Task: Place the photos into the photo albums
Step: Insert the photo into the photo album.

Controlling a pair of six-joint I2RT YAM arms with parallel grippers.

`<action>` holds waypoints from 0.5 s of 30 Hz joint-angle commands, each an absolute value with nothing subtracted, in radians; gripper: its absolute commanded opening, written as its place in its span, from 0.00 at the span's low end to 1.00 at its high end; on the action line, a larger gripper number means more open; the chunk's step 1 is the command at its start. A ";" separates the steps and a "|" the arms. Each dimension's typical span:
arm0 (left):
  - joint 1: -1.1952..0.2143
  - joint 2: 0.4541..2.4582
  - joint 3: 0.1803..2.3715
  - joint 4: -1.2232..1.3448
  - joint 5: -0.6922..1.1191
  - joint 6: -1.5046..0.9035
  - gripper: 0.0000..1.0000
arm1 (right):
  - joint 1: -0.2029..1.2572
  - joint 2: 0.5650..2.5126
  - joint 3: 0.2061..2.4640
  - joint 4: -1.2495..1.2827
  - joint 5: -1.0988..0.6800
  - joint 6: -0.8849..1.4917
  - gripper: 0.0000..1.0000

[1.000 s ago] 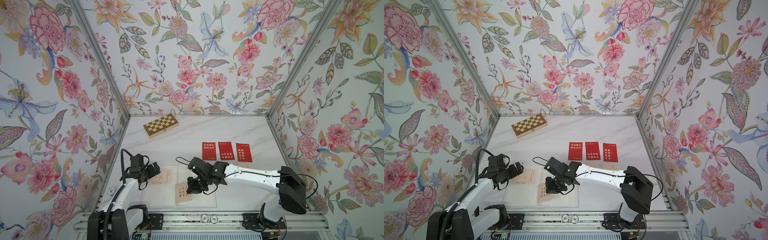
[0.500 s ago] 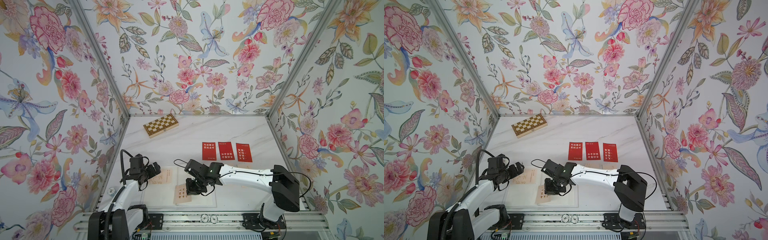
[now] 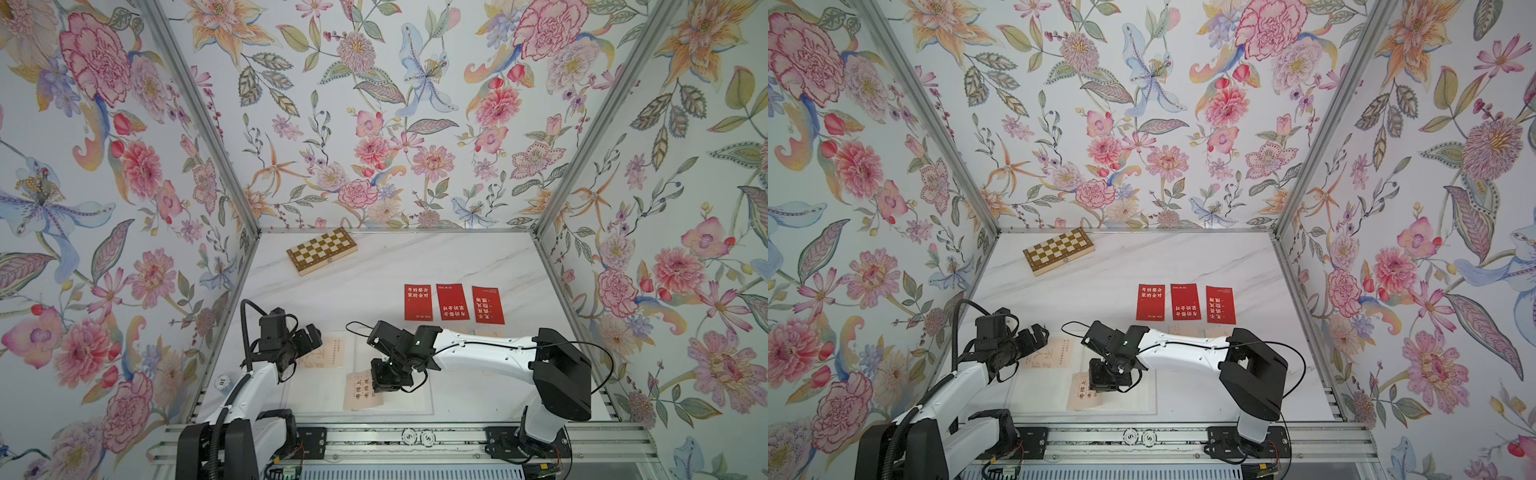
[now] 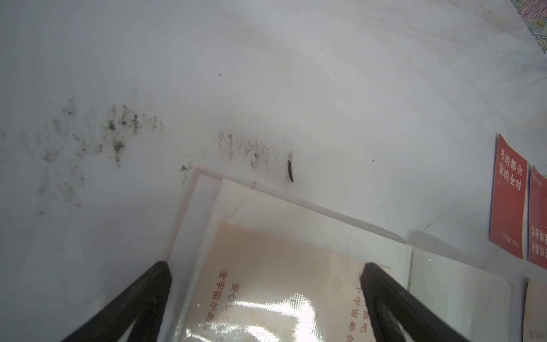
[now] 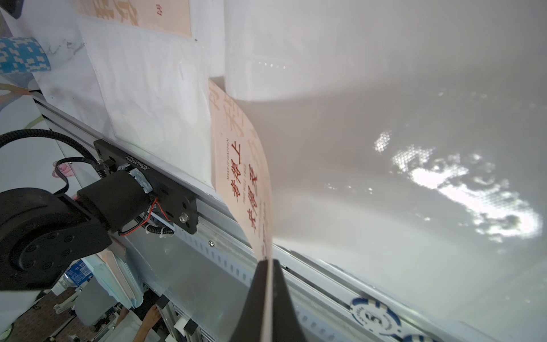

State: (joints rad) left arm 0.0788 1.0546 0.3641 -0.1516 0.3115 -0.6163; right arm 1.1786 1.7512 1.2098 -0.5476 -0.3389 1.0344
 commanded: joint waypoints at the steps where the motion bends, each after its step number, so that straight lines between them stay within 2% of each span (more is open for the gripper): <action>1: 0.089 1.069 0.347 -0.175 0.331 -0.609 0.98 | 1.163 1.782 1.207 -0.539 -0.359 0.991 0.00; 11: 0.086 1.094 0.349 -0.173 0.347 -0.603 0.97 | 1.135 1.850 1.217 -0.446 -0.455 0.931 0.03; 13: 0.086 1.095 0.349 -0.176 0.344 -0.600 0.97 | 1.129 1.867 1.223 -0.432 -0.469 0.923 0.07; 15: 0.086 1.094 0.350 -0.179 0.342 -0.599 0.97 | 1.128 1.878 1.222 -0.412 -0.483 0.919 0.16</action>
State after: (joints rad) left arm 0.0788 1.0725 0.3645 -0.1318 0.3145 -0.6086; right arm 1.1336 1.8534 1.2102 -0.4343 -0.4530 0.9478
